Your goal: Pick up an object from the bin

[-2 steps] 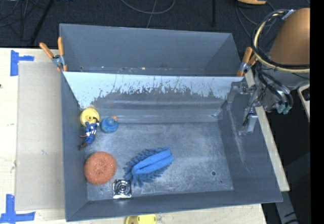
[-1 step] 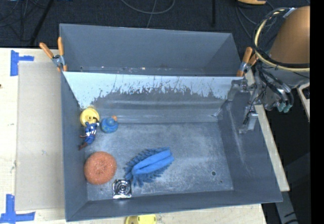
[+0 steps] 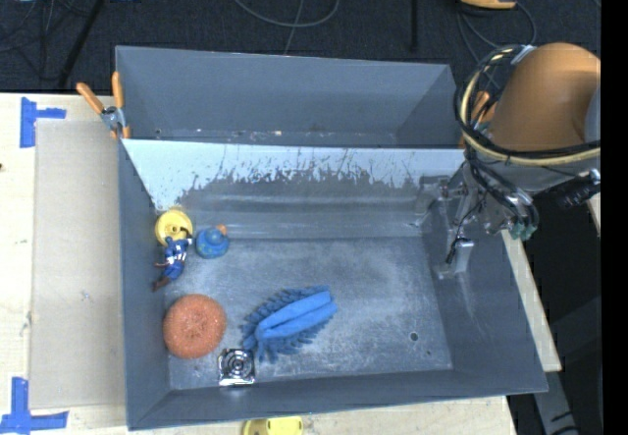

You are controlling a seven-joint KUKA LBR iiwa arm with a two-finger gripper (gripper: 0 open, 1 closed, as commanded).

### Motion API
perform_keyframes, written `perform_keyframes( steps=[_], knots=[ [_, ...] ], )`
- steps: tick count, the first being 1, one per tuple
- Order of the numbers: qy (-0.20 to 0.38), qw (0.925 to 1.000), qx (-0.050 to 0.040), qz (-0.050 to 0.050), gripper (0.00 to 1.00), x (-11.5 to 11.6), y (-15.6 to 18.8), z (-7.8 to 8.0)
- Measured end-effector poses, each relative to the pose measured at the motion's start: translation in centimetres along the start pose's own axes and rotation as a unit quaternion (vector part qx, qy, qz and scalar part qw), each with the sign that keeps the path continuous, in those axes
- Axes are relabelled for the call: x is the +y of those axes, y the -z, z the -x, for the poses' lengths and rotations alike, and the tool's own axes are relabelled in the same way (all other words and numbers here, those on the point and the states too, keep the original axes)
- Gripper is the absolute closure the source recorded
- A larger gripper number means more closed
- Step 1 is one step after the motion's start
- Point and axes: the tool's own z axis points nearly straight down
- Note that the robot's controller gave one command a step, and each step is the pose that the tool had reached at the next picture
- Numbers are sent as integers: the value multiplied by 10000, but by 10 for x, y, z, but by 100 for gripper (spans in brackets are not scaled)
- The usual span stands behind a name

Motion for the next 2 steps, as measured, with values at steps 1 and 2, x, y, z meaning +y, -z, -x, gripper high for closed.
perform_keyframes(
  steps=[1,2],
  knots=[
    [-394,9992,23,16,0,9,-36,-5],
    [-601,9982,-1,5,0,28,-67,18]
  ],
)
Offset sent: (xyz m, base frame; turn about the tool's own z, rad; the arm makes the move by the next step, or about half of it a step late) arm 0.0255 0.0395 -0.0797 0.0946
